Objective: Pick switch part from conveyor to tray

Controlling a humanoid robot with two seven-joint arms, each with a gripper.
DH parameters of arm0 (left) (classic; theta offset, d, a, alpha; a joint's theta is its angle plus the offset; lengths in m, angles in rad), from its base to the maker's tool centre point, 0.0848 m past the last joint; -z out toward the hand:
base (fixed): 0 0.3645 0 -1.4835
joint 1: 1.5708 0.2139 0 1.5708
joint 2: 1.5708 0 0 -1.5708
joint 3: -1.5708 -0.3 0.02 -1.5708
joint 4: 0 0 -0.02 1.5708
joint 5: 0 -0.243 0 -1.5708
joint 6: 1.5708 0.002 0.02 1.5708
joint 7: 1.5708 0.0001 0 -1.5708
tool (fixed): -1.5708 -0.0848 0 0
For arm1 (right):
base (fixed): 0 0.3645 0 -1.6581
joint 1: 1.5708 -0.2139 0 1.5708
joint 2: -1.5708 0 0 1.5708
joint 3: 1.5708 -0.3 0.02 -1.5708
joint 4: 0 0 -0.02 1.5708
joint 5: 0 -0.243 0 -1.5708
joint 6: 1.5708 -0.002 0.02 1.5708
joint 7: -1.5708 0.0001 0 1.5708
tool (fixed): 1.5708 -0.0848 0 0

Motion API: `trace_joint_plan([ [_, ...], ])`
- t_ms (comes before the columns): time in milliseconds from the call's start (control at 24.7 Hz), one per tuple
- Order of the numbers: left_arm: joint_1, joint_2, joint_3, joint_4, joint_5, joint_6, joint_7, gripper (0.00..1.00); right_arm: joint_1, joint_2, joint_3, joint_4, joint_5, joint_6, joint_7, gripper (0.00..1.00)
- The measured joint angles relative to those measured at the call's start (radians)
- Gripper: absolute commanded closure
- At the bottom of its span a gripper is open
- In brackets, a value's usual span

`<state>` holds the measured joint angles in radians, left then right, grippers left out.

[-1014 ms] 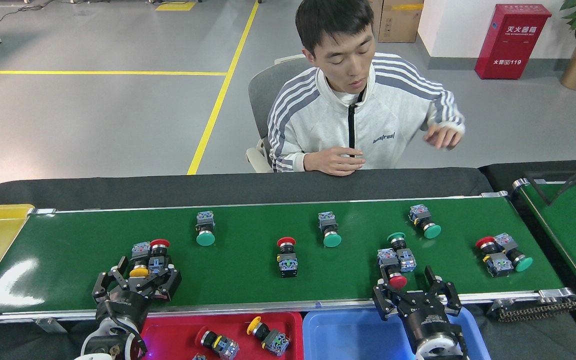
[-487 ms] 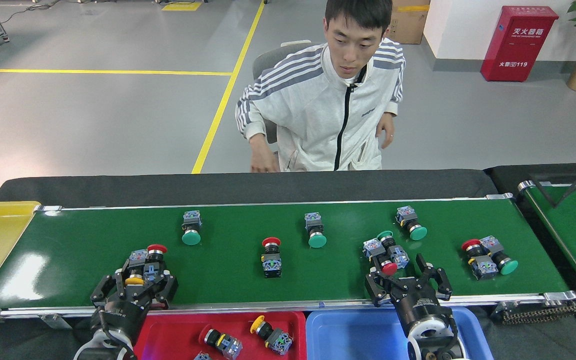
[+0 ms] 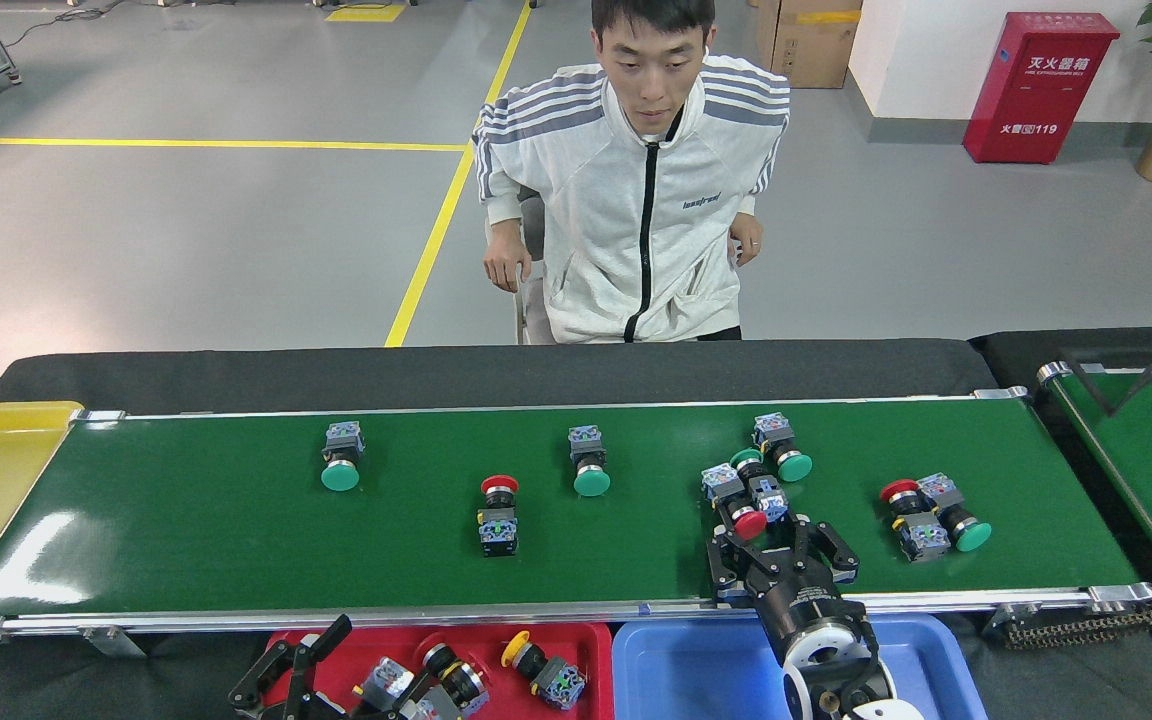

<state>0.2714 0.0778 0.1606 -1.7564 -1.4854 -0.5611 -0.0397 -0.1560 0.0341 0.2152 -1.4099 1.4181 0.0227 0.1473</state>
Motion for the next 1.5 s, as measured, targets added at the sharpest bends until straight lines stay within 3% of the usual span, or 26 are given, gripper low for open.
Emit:
trace_joint_plan([
  [122,0.001,-0.055,0.152,0.015,0.005,0.089,0.003,0.00,0.046,0.000,0.025,-0.097,0.000,-0.125,-0.001,0.95],
  [243,0.009,-0.060,0.305,0.062,0.028,0.124,0.029,0.00,0.108,0.000,0.085,-0.192,0.000,-0.273,-0.003,0.94],
  [284,0.014,-0.060,0.339,0.084,0.032,0.130,0.041,0.00,0.121,0.000,0.113,-0.210,0.000,-0.322,-0.003,0.81],
  [324,0.018,-0.059,0.358,0.100,0.033,0.134,0.052,0.00,0.130,0.000,0.149,-0.221,0.000,-0.364,-0.003,0.55],
  [365,0.020,-0.059,0.370,0.112,0.034,0.136,0.058,0.00,0.135,0.000,0.184,-0.224,0.000,-0.394,-0.003,0.00],
  [527,0.021,-0.059,0.366,0.123,0.034,0.139,0.068,0.00,0.138,0.000,0.312,-0.226,0.000,-0.454,-0.004,0.00],
  [771,0.000,-0.058,0.256,0.057,0.034,0.140,0.071,0.00,0.138,0.000,0.320,-0.231,-0.003,-0.470,-0.004,0.00],
  [933,-0.049,-0.055,0.120,0.033,0.021,0.144,0.061,0.00,0.168,0.006,0.150,-0.276,-0.008,-0.386,-0.012,0.00],
  [1176,-0.147,-0.081,0.006,0.079,-0.130,0.160,0.018,0.00,0.319,0.010,-0.158,-0.295,-0.021,-0.126,-0.097,0.00],
  [1339,-0.207,-0.092,-0.002,0.175,-0.143,0.187,0.013,0.00,0.348,0.010,-0.196,-0.290,-0.051,-0.075,-0.100,0.00],
  [1501,-0.285,-0.091,0.001,0.289,-0.144,0.204,0.012,0.00,0.329,0.010,-0.172,-0.280,-0.031,-0.031,-0.093,0.00],
])
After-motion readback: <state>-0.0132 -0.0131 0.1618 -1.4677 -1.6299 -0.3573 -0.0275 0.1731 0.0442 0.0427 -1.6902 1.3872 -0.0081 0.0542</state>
